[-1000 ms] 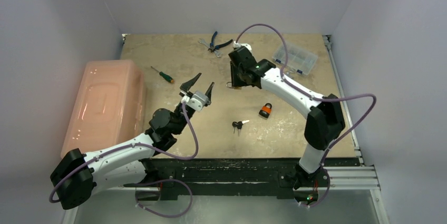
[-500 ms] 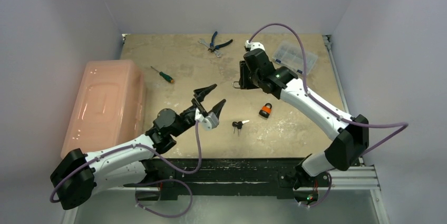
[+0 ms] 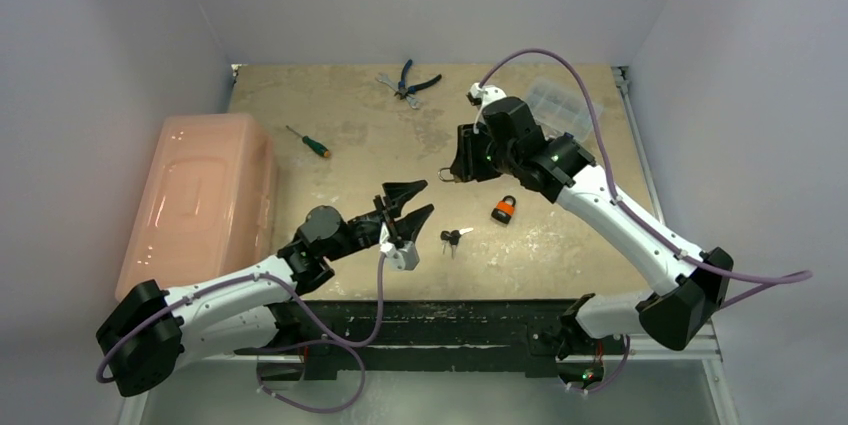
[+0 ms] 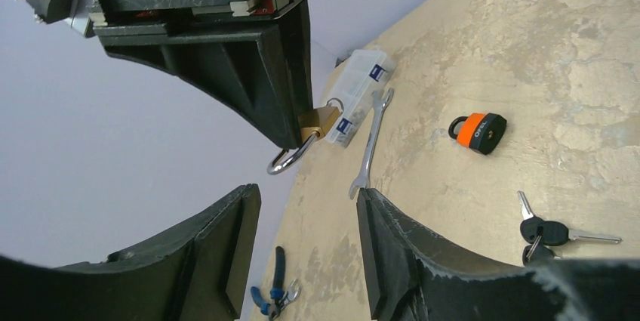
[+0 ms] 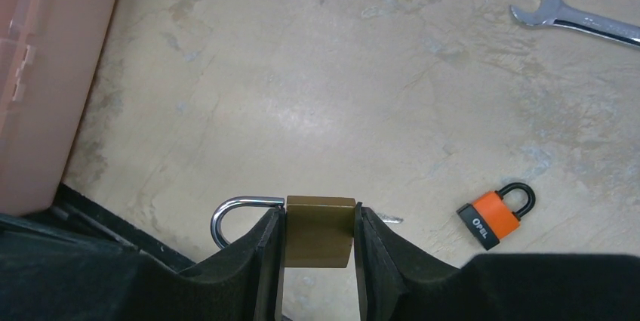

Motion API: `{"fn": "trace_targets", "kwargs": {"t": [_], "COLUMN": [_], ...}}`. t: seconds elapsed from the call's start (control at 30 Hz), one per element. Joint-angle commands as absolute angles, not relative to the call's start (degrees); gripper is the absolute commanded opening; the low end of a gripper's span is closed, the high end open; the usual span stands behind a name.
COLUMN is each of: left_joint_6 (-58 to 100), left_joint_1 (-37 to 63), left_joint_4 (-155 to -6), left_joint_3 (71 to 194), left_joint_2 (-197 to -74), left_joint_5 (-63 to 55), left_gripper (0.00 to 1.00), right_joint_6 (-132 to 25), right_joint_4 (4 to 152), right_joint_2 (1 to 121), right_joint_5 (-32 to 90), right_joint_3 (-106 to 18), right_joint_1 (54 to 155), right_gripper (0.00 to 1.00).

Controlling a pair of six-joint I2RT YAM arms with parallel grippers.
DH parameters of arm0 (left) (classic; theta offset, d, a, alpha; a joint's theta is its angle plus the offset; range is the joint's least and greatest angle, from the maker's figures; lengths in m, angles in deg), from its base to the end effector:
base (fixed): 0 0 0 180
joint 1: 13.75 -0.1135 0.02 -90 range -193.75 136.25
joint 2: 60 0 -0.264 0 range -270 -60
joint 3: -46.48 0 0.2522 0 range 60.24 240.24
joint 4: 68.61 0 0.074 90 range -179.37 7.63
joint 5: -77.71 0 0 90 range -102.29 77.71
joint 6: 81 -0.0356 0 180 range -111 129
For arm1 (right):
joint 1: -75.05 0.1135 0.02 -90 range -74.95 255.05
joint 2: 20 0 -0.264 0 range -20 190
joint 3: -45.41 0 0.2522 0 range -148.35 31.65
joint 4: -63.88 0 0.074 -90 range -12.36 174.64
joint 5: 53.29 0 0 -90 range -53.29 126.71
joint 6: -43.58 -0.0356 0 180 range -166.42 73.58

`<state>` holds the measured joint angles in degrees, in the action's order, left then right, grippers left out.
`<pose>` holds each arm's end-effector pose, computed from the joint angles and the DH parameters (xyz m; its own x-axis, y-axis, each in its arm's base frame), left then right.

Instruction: Unlock with the key

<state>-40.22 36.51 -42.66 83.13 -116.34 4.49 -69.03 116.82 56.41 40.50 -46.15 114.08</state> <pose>0.1318 -0.1746 0.2600 0.7419 0.2416 -0.6254 0.5479 0.3191 0.7733 0.2252 0.1795 0.3689 -0.6654 -0.0456 -0.7451 -0.3596 0.8943 0.2664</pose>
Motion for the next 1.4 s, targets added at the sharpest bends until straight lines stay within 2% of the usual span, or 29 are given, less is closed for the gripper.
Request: {"fn": "trace_targets", "kwargs": {"t": [0.0, 0.4, 0.67, 0.87, 1.1, 1.37], "left_joint_6": [-41.28, -41.45, -40.47, -38.51, -36.95, -31.94], "left_joint_1": [36.27, 36.35, 36.35, 36.39, 36.35, 36.22], "left_joint_4": [-39.00, -41.14, -42.47, -40.46, -39.66, -39.37], "left_joint_3": [82.90, 83.50, 84.29, 84.30, 84.48, 85.52], "left_joint_2": [-116.77, -117.61, -118.81, -119.92, -120.32, -120.03], "left_joint_5": [7.72, 7.22, 7.57, 5.71, 3.95, 2.88], "left_gripper": [0.53, 0.52, 0.45, 0.34, 0.28, 0.29], "right_joint_6": [-67.56, -67.96, -68.37, -68.61, -69.22, -71.93], "right_joint_4": [117.45, 119.43, 119.56, 118.70, 117.79, 111.27], "right_joint_2": [55.66, 57.60, 57.22, 56.26, 55.15, 51.65], "right_joint_5": [37.77, 40.93, 41.37, 42.13, 43.83, 48.06], "right_joint_3": [-47.06, -50.46, -51.18, -50.52, -50.24, -45.99], "right_joint_1": [116.09, 121.63, 122.11, 122.25, 122.25, 122.23], "right_gripper": [0.00, 0.00, 0.00, 0.00, 0.00, 0.00]}}
